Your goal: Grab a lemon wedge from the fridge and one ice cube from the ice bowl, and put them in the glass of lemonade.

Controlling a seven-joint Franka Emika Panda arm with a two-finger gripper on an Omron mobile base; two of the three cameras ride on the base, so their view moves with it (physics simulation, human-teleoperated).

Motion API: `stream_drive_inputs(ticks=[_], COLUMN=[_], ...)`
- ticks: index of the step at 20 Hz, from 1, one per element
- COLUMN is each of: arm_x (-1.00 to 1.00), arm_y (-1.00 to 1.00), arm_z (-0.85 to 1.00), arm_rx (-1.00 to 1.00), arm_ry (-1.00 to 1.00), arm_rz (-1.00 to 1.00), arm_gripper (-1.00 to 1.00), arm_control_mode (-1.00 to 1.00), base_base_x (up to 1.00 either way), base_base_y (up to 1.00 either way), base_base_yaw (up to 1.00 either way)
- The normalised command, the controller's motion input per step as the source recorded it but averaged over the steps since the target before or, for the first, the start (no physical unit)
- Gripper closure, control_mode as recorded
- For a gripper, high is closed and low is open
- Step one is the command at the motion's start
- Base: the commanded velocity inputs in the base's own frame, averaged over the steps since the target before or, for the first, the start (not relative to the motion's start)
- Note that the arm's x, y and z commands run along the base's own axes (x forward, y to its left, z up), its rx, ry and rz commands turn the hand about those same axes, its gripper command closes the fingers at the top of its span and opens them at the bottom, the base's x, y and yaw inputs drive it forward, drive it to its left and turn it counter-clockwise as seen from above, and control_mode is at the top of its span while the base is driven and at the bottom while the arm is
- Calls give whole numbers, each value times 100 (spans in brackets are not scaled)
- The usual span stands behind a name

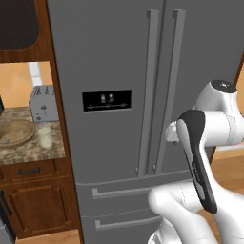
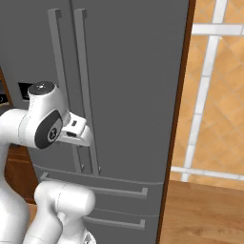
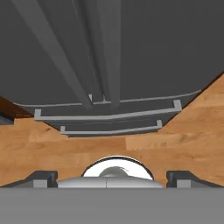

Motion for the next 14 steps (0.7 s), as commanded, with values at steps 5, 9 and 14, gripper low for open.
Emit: stream_drive_inputs(ticks=[5, 9, 14], arm_x=[0, 0, 0], arm_y=[-3, 0, 0], arm_z=[-1, 0, 0], arm_rx=[0, 0, 0], arm_ry=[2, 0, 0], arm_rz=[-2, 0, 0], arm_gripper=[-100, -100, -100], arm_control_mode=[100, 100, 100], base_base_x=[-9, -11, 0], base_base_y=[40, 100, 100], base_base_yaw=[0, 0, 0])
